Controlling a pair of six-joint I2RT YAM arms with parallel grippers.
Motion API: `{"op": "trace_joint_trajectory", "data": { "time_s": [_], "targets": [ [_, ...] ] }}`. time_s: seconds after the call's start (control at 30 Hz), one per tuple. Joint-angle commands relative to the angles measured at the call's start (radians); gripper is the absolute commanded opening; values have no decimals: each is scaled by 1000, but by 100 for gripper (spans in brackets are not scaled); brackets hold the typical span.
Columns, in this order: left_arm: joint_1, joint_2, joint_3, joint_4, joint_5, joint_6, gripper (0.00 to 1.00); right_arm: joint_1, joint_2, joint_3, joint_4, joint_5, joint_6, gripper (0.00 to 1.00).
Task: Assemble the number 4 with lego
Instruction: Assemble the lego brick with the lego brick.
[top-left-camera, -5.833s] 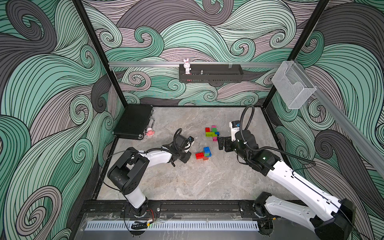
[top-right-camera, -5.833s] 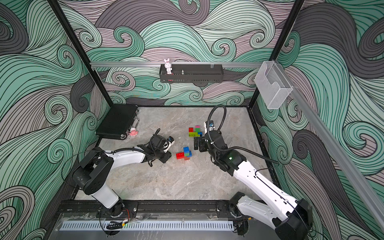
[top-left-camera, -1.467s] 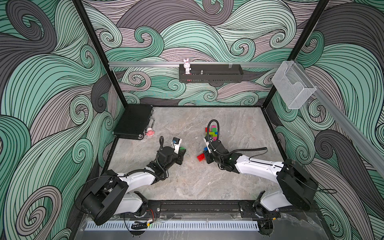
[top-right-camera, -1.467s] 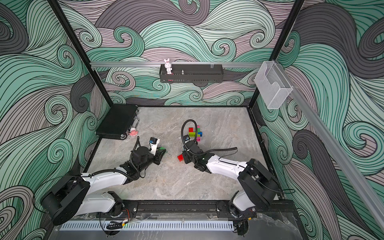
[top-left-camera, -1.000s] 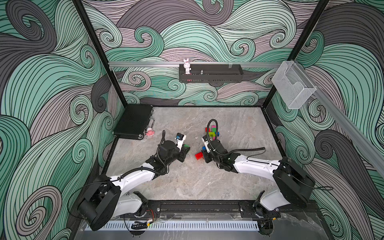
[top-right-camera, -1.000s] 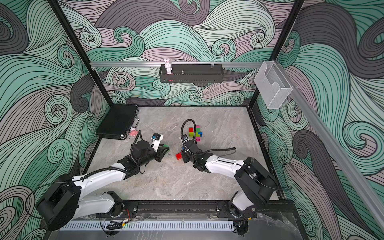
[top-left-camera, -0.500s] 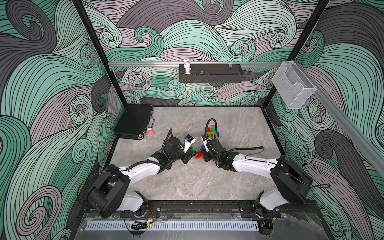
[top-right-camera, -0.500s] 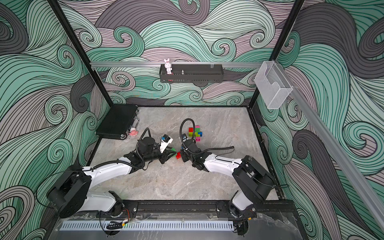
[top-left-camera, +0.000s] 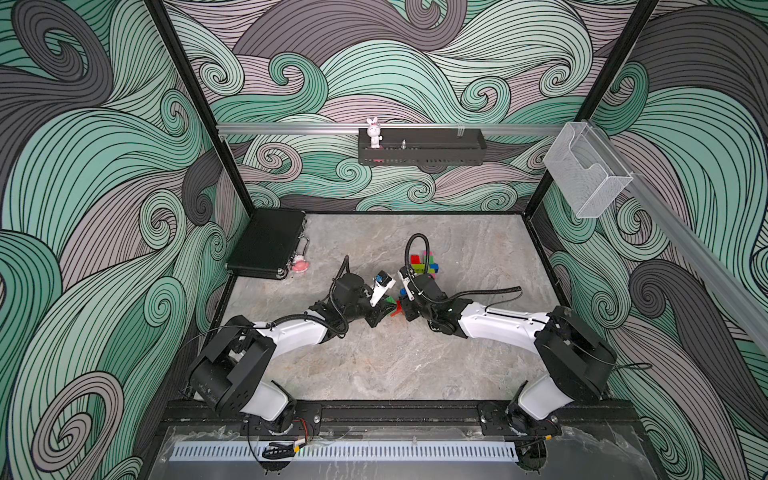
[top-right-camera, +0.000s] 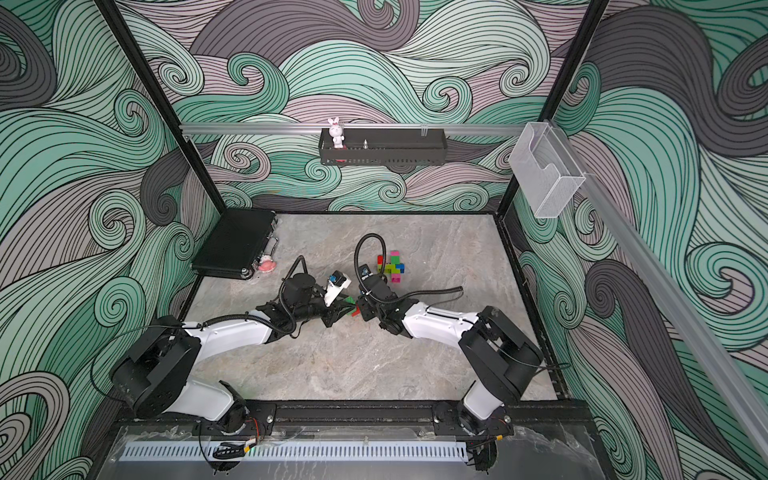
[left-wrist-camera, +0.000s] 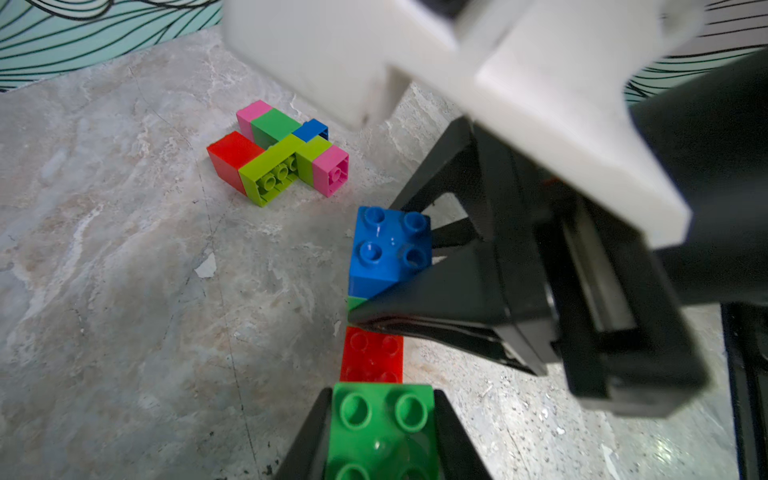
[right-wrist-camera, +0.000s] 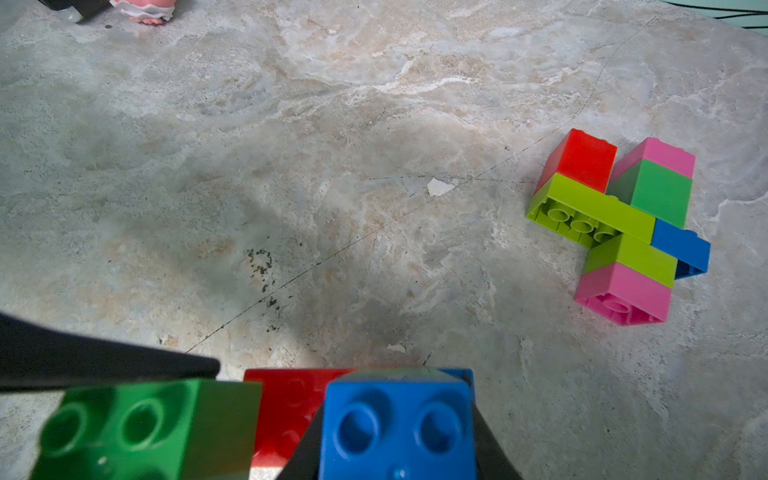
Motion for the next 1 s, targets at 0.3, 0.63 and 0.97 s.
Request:
{"op": "trace_joint_trajectory", "data": {
  "time_s": [0.3,0.63,0.97],
  "targets": [
    [6,101,5,147,9,49,0,3,71,-55,-223,-26,-2,20],
    [6,142,-60,172,62,103,0,3,70,-51,-223,-30,-6,19],
    [6,116,-76,117,29,92,0,3,72,-48,-227,-22,-2,19]
  ]
}}
